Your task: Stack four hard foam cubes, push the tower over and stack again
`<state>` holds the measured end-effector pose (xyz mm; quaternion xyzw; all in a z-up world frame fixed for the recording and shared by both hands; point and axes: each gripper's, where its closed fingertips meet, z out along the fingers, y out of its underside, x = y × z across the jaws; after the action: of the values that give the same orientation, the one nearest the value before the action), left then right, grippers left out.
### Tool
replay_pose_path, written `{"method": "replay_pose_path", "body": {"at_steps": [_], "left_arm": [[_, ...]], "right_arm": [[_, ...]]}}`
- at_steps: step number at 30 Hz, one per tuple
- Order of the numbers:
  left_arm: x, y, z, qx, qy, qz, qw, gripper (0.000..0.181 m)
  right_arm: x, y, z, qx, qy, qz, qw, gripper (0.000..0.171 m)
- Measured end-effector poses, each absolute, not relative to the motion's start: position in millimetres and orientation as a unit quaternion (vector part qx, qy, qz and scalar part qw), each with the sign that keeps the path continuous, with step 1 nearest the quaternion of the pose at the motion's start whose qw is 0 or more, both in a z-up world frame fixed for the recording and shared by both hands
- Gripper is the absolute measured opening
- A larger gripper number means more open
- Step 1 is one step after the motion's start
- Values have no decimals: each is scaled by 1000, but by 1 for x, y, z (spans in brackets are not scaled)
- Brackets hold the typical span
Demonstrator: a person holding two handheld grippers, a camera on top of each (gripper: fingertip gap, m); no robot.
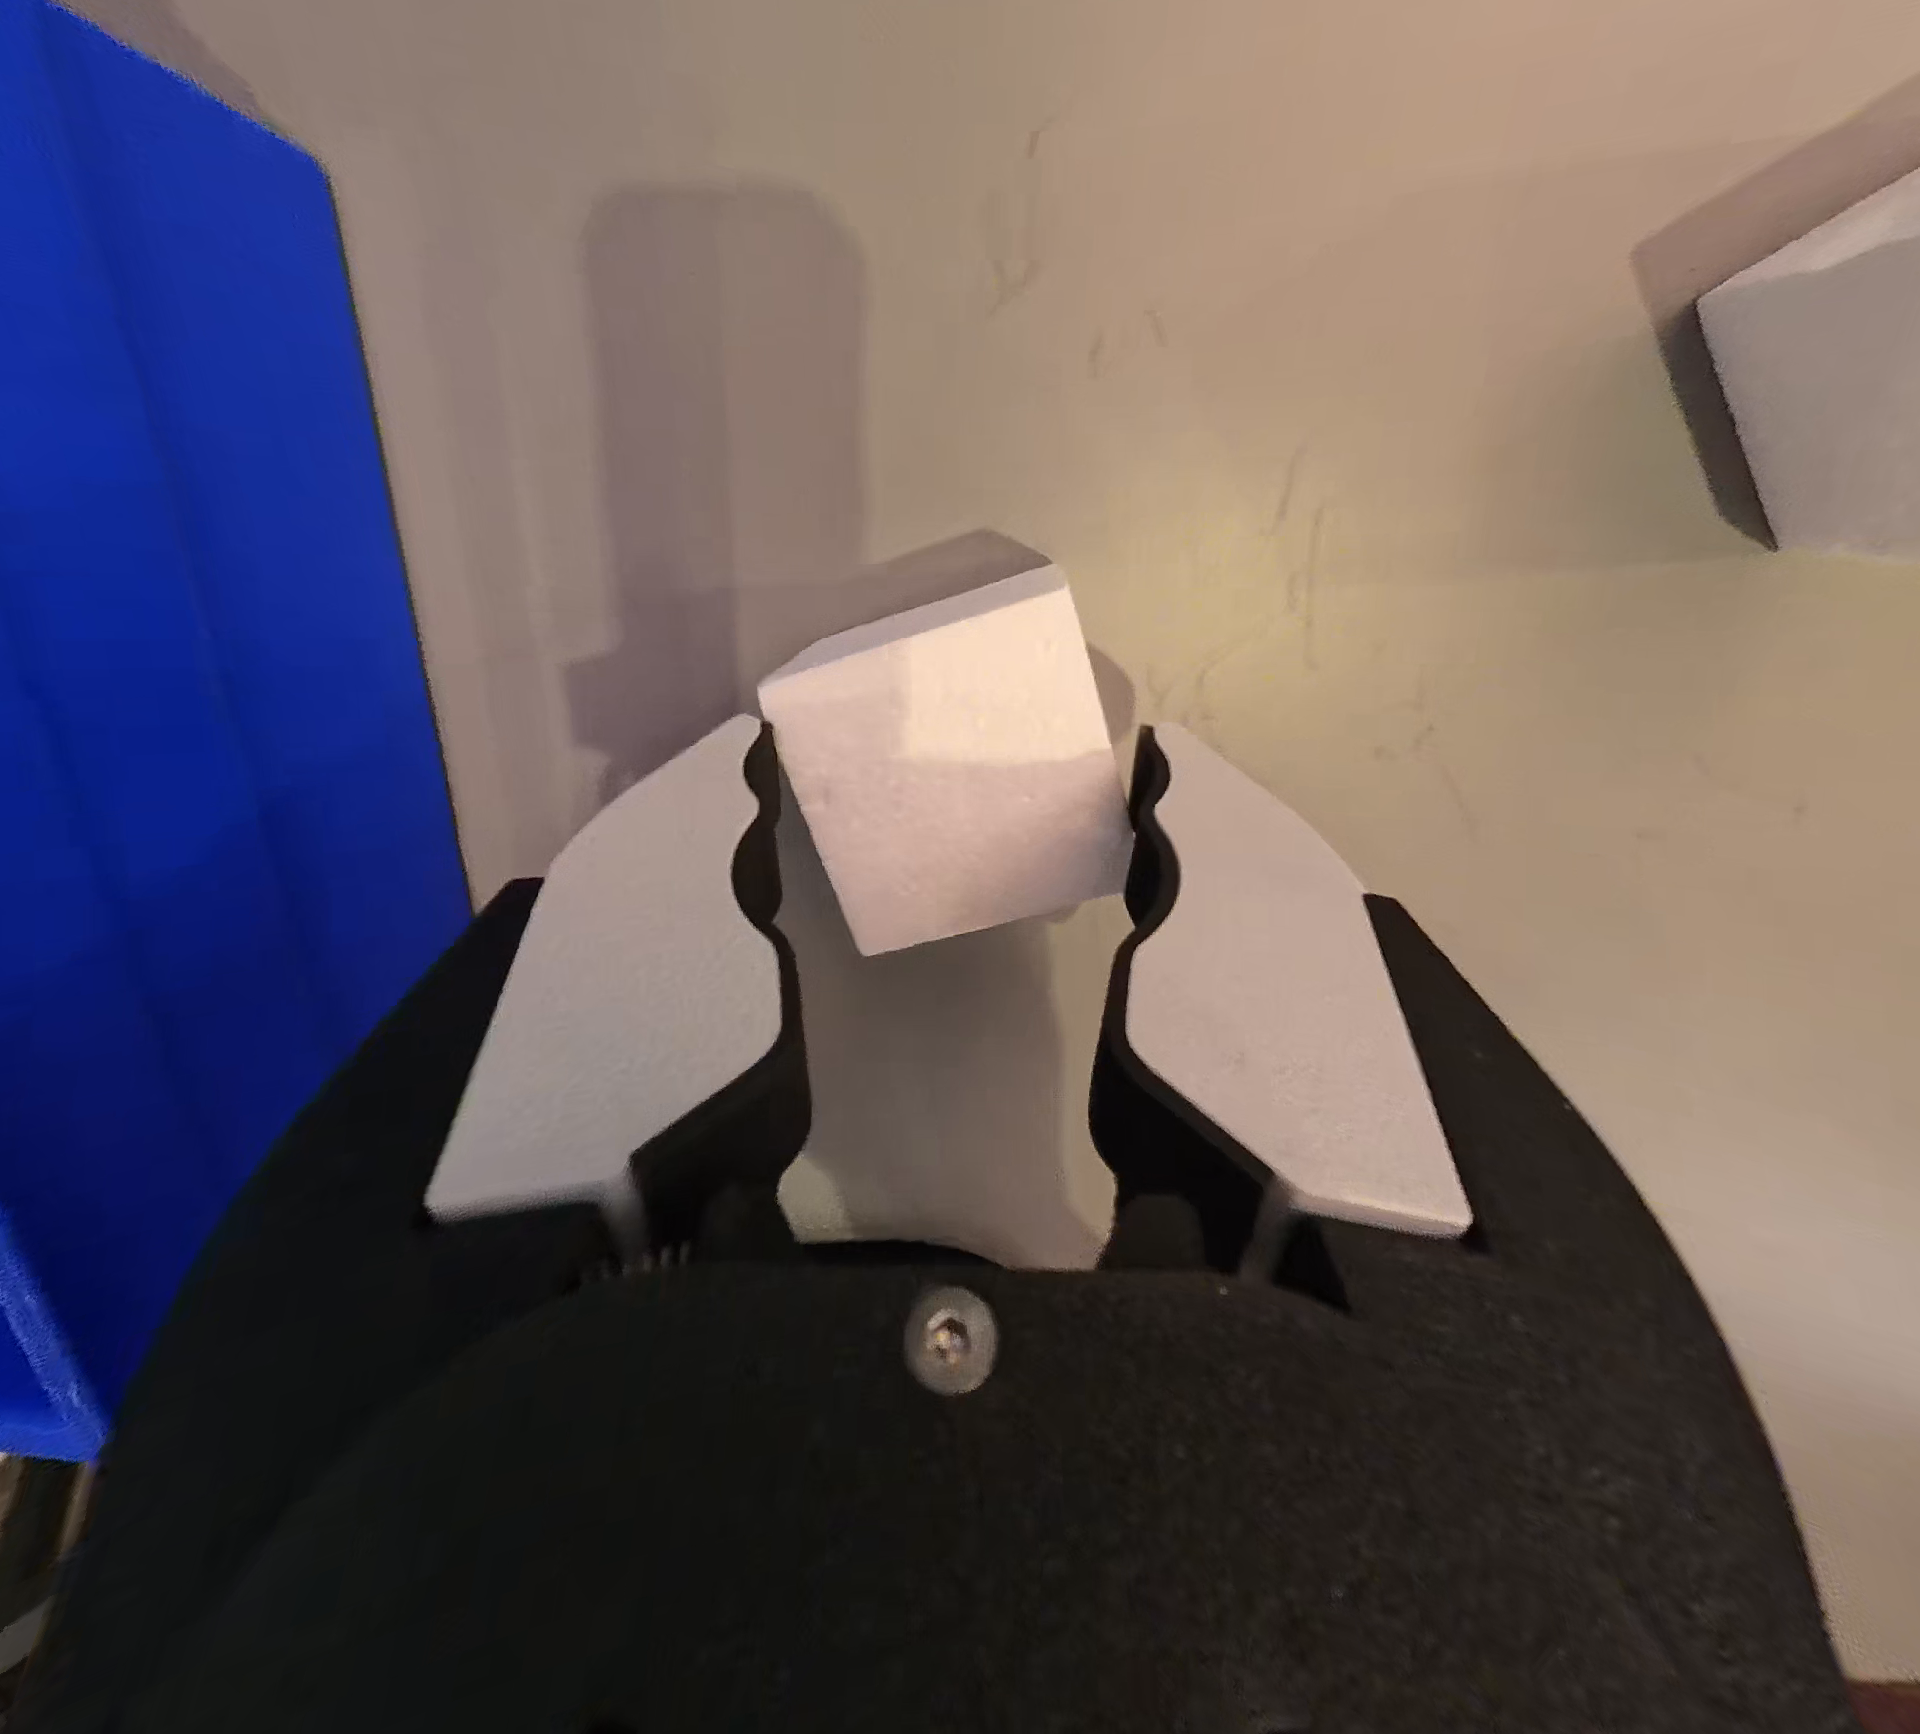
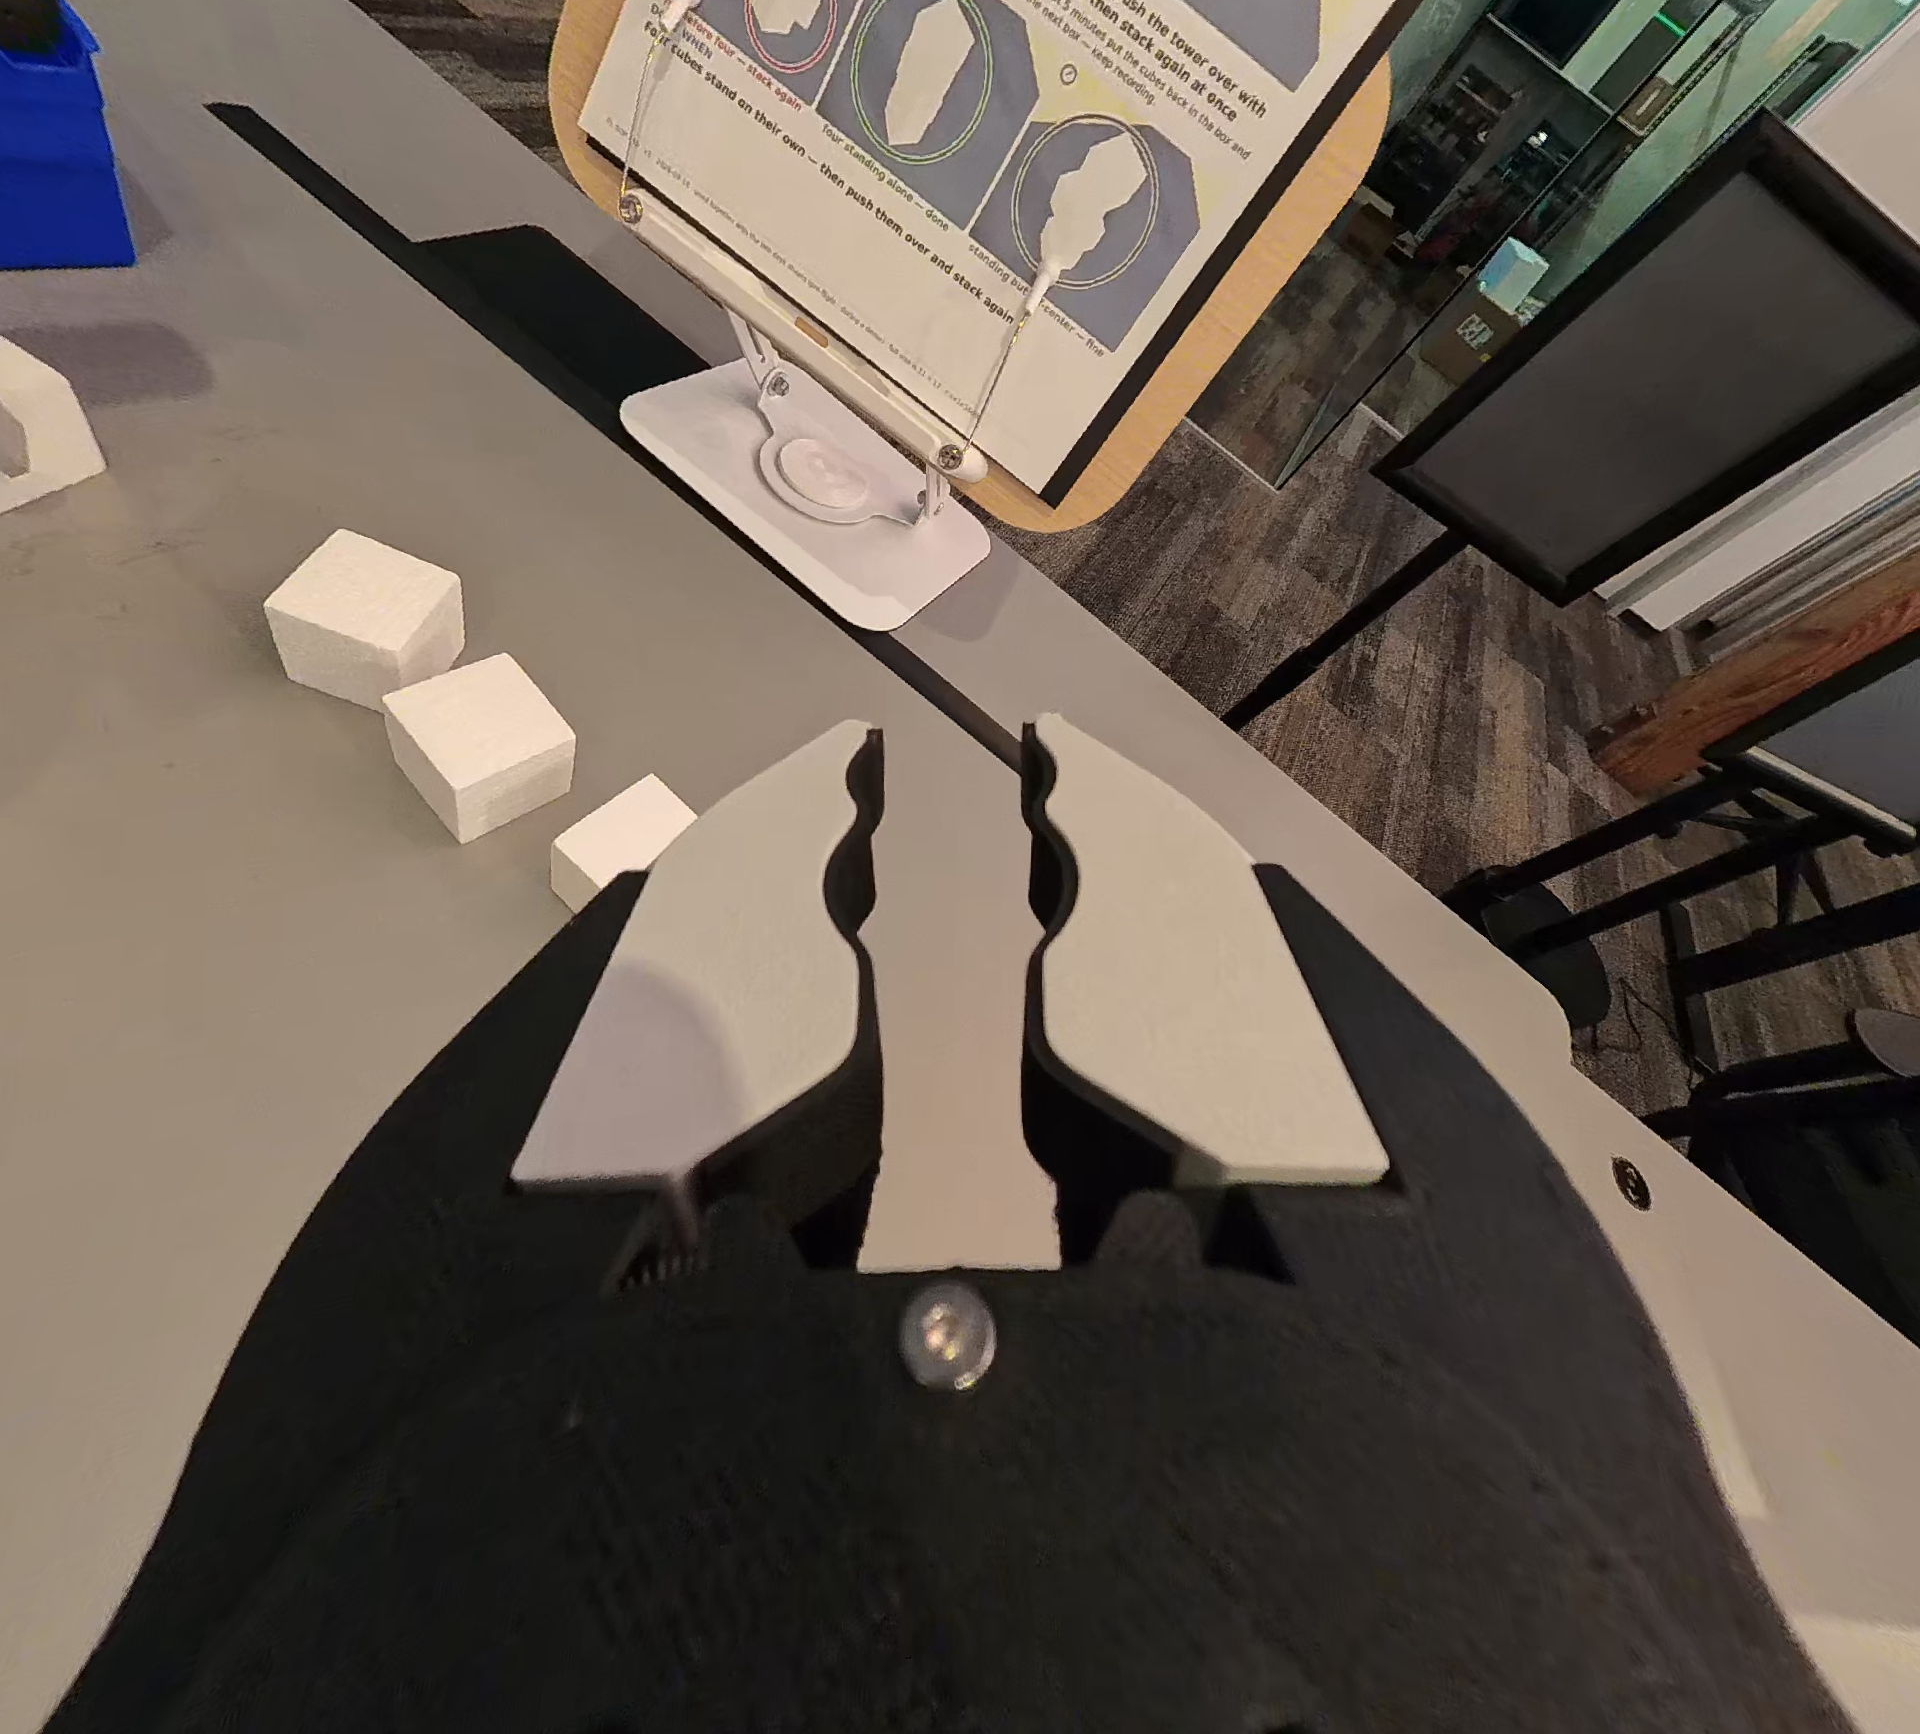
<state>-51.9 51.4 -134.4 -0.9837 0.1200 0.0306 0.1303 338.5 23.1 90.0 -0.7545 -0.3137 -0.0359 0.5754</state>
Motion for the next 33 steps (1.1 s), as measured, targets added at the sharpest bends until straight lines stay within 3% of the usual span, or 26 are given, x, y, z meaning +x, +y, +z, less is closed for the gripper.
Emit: {"method": "replay_pose_path", "body": {"at_steps": [9, 16, 20, 24, 27, 33], "left_arm": [[-55, 43, -151, -978, 173, 83, 85, 65], [-47, 48, -140, -975, 181, 59, 113, 65], [-10, 46, -107, -962, 216, -20, 165, 64], [86, 36, -58, -876, 388, -148, 244, 64], [148, 28, -44, -758, 569, -150, 281, 64], [184, 41, -65, -672, 703, -100, 212, 64]], "right_arm": [[338, 28, 80, -763, -323, -50, 558, 26], [335, 29, 75, -765, -330, -60, 550, 26], [336, 32, 72, -766, -334, -63, 545, 26], [340, 35, 71, -768, -332, -64, 544, 26], [341, 38, 70, -768, -330, -53, 546, 26], [349, 46, 58, -780, -323, -32, 536, 26]]}}
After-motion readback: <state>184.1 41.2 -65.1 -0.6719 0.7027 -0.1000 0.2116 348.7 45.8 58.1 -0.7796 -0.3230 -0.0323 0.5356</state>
